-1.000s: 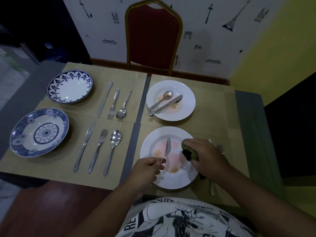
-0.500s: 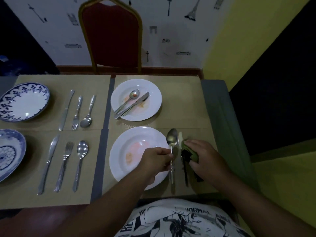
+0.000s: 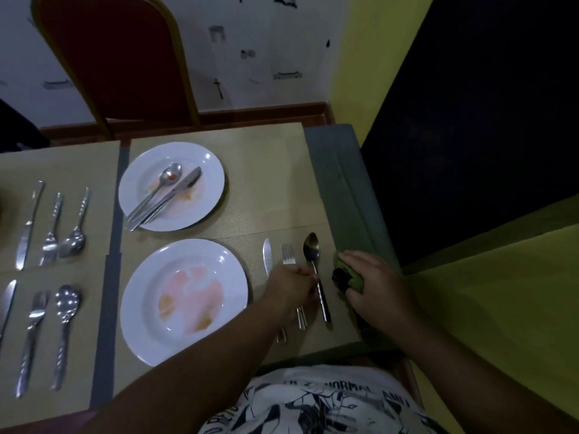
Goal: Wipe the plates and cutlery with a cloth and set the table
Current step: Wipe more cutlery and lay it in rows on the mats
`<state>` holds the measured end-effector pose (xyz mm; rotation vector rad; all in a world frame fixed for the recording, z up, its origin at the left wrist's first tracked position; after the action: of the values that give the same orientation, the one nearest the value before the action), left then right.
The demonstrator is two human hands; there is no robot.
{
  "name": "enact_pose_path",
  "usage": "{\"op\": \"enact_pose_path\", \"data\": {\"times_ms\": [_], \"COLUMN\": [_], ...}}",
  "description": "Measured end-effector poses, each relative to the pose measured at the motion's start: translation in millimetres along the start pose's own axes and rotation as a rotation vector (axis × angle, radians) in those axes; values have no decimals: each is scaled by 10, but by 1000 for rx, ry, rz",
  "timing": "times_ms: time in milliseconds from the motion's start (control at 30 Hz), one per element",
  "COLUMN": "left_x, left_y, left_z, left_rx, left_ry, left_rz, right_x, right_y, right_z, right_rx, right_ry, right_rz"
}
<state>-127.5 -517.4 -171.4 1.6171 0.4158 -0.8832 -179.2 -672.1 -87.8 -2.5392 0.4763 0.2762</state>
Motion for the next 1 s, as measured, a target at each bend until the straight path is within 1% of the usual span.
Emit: {"op": "enact_pose_path", "data": {"times_ms": [100, 267, 467, 633, 733, 833, 933, 1000], "left_x": [41, 75, 37, -27, -126, -301, -464, -568], "left_y": [-2, -2, 52, 45, 60, 90, 52, -31], "left_z": [115, 147, 162, 80, -47, -292, -679, -976], "left_rx": [13, 161, 260, 267, 219, 81, -60, -146], "left_ry": [22, 58, 58, 102, 102, 155, 248, 295], "left_rz": [-1, 44, 79, 117, 157, 160, 171, 145], "right_x": [46, 112, 153, 159, 150, 135, 117, 84], "right_y": [87, 126, 137, 86, -28, -282, -683, -995], "right_z": [-5, 6, 72, 95, 89, 81, 161, 288], "right_rx": [17, 21, 38, 22, 29, 92, 126, 144], "right_ry": [-24, -28, -46, -45, -46, -42, -57, -98], "right_rz": [-2, -42, -65, -97, -108, -136, -229, -309]}}
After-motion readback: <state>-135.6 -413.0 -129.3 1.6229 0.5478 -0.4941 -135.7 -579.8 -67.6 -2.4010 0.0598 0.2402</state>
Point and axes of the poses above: each hand's wrist, its own x-axis towards the middle knuckle, its own z-axis out of the palm, y = z × x, the point moved 7 cm from there along x, towards the middle knuckle, and after that the axes turned 6 degrees about z, right-handed, at the moved point
